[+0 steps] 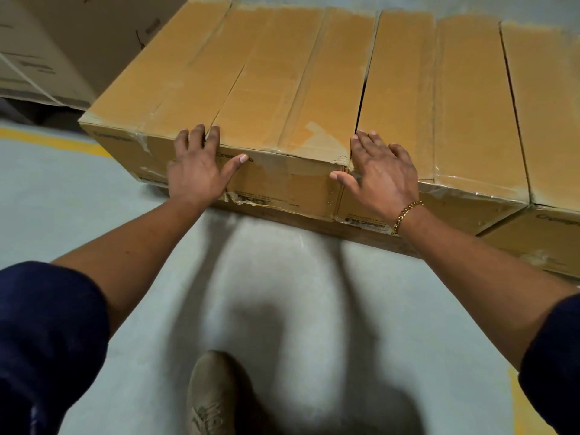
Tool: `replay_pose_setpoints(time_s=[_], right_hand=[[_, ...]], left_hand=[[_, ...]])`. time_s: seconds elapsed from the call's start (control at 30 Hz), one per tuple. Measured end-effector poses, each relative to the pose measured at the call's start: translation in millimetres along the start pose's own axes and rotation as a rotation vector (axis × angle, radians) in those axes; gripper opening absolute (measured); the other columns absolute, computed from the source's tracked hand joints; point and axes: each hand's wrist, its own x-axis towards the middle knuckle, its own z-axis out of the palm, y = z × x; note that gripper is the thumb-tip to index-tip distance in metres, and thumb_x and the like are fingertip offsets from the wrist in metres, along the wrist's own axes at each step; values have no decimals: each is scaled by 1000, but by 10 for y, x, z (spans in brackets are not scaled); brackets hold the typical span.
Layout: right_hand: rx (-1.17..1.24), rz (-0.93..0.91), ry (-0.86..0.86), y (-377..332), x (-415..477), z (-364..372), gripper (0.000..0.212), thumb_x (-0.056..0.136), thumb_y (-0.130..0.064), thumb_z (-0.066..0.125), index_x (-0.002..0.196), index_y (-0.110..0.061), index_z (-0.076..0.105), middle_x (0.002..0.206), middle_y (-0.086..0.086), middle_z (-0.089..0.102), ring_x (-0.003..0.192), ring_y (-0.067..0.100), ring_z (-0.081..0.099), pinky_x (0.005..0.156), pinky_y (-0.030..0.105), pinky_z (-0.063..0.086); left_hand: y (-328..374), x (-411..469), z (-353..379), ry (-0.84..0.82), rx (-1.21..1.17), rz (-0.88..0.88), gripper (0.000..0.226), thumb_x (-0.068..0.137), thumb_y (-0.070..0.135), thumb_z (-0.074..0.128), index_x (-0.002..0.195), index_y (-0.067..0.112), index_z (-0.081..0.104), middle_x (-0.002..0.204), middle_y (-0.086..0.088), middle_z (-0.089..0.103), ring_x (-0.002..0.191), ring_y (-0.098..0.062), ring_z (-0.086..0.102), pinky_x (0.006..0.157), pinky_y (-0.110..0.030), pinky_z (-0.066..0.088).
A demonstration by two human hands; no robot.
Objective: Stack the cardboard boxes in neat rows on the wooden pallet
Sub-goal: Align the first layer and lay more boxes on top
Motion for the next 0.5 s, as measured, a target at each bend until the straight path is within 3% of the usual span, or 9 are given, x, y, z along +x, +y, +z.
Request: replay_pose_setpoints(time_s=[0.5], right_hand=[[9, 10, 43, -36, -5, 8, 79, 99, -72, 30, 156, -17, 35, 165, 1, 31, 154, 18, 24, 120, 46, 24]], left_hand=[[-14, 32, -15, -39, 17, 3, 87, 93, 83, 27, 156, 22, 30, 155, -10, 34, 143, -38, 29, 90, -64, 51]])
